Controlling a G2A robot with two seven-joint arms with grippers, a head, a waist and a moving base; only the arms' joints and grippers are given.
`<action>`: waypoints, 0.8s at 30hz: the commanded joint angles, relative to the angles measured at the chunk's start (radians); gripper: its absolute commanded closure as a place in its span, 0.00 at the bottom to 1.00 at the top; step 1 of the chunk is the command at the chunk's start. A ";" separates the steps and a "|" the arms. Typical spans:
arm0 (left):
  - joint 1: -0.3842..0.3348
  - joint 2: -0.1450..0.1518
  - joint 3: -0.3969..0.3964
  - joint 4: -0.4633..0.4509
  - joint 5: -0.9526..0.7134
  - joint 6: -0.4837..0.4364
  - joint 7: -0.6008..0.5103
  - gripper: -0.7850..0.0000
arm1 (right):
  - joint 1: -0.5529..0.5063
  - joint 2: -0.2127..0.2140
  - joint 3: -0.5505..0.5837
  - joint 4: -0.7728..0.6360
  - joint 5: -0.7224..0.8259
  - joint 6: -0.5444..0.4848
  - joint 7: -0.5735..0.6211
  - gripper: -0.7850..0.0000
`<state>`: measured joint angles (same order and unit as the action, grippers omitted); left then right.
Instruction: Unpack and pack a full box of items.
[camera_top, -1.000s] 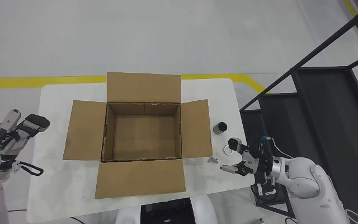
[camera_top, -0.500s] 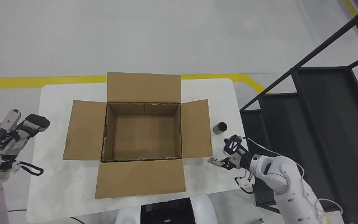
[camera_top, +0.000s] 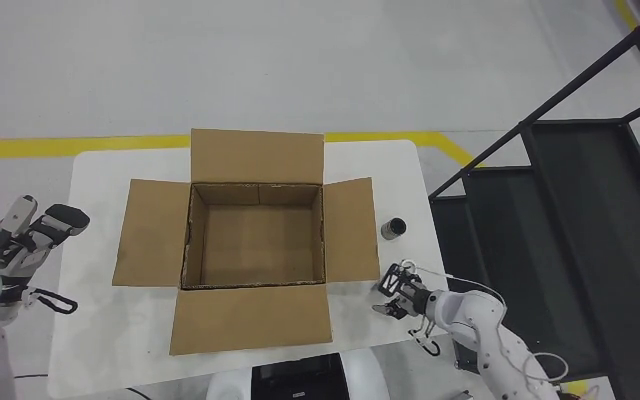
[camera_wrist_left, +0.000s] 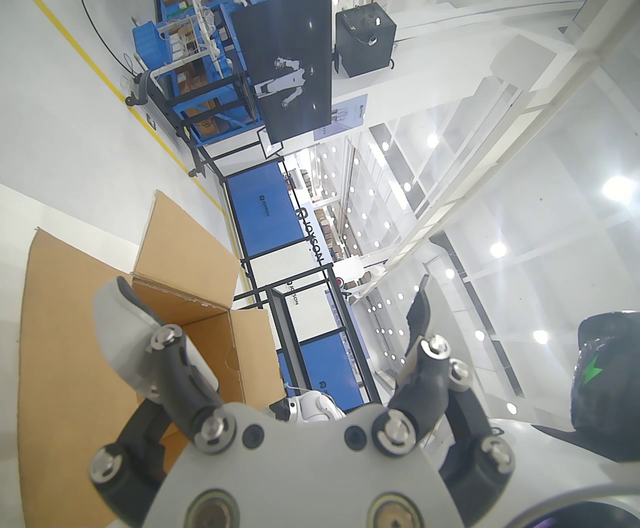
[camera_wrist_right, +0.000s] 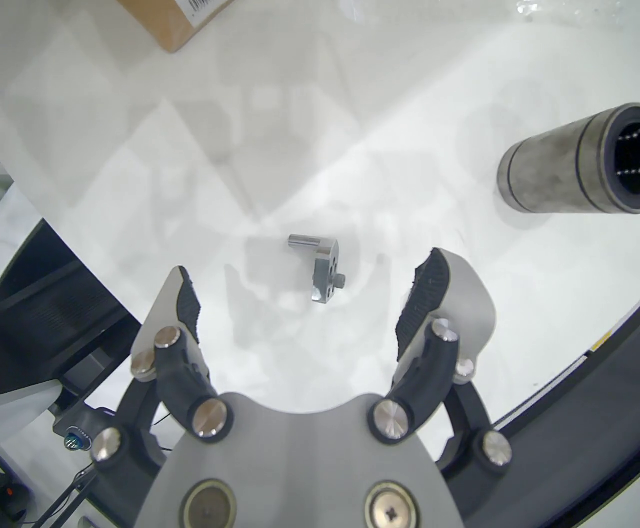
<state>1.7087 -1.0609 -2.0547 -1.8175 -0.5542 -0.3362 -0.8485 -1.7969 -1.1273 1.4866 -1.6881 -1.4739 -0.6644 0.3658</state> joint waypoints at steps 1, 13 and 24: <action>0.000 0.000 0.000 0.000 0.000 0.000 0.000 0.00 | 0.009 0.000 -0.012 0.014 -0.007 0.012 -0.001 0.06; 0.000 0.000 0.000 0.000 0.000 0.000 0.000 0.00 | 0.057 -0.002 -0.071 0.066 -0.035 0.073 0.027 0.68; 0.000 0.000 0.000 0.000 0.000 0.000 0.000 0.00 | 0.053 0.003 -0.070 0.050 -0.053 0.119 0.033 1.00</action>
<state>1.7087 -1.0609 -2.0547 -1.8175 -0.5542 -0.3362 -0.8485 -1.7380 -1.1255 1.4099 -1.6290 -1.5296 -0.5432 0.4008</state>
